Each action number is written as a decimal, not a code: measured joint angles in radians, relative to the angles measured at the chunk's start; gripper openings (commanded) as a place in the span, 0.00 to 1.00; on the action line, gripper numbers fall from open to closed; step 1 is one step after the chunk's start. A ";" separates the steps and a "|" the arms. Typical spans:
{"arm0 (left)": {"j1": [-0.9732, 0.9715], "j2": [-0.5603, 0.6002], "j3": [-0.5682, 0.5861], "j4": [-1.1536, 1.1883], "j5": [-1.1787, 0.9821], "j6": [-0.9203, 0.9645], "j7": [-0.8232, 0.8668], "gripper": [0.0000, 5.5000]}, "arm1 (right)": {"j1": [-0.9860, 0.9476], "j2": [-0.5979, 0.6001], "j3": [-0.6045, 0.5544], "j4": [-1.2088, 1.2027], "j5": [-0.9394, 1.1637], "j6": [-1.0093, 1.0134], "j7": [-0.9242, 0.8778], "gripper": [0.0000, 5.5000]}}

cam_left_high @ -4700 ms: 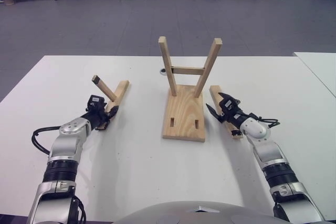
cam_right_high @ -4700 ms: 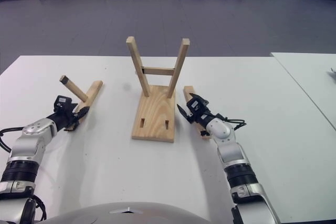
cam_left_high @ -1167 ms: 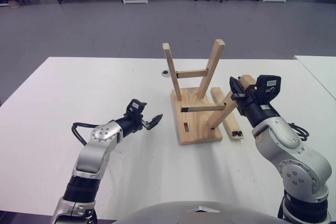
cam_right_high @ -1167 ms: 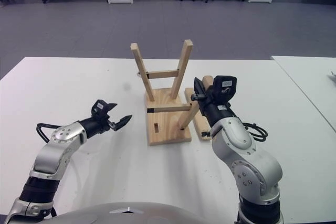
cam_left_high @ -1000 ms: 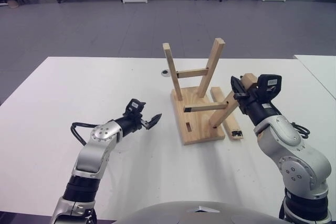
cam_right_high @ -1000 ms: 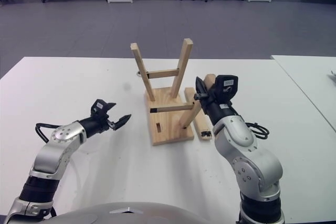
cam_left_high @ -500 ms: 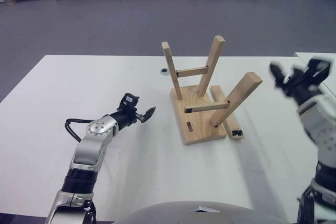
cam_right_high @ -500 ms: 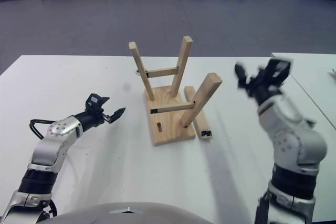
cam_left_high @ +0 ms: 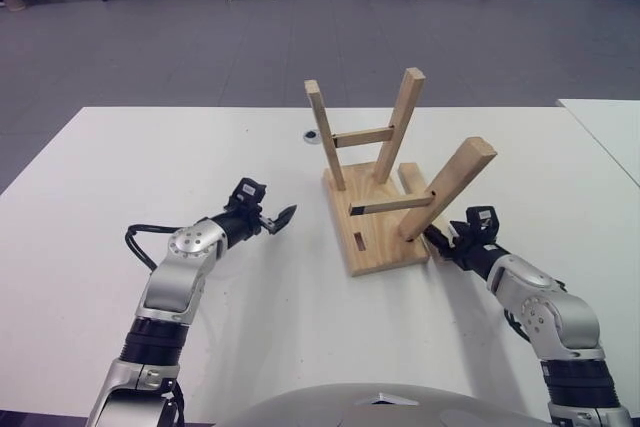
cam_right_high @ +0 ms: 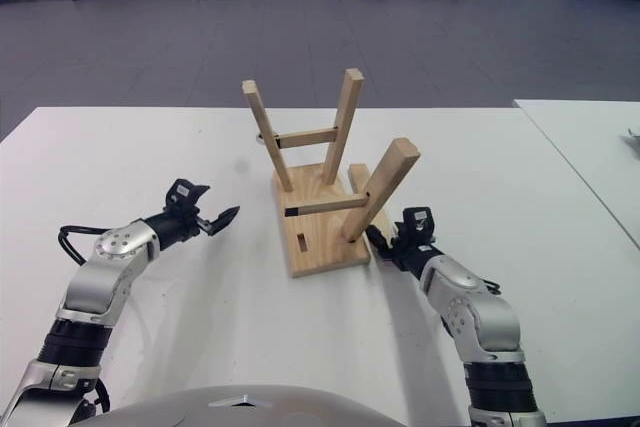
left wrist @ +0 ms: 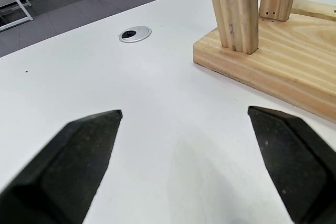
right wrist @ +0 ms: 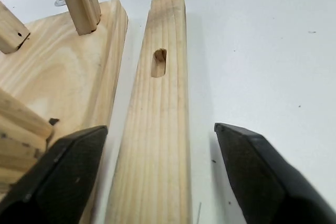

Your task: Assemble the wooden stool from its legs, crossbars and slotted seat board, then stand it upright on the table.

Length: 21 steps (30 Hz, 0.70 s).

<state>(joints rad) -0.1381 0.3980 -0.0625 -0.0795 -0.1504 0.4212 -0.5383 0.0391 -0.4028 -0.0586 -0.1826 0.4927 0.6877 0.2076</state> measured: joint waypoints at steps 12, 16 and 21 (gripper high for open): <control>-0.140 0.005 0.148 -0.060 -0.119 0.066 0.027 0.80 | -0.062 -0.022 -0.041 0.050 -0.151 -0.037 0.003 0.37; -0.375 -0.026 0.283 -0.081 -0.324 0.162 0.049 0.80 | -0.179 -0.107 -0.158 0.095 -0.154 -0.180 0.072 0.37; -0.613 -0.252 0.389 -0.081 -0.731 0.310 0.192 0.80 | -0.428 -0.212 -0.101 -0.050 -0.181 -0.382 0.270 0.37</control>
<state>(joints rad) -0.7514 0.1460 0.3263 -0.1605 -0.8818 0.7311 -0.3460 -0.3887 -0.6146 -0.1596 -0.2325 0.3120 0.3054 0.4778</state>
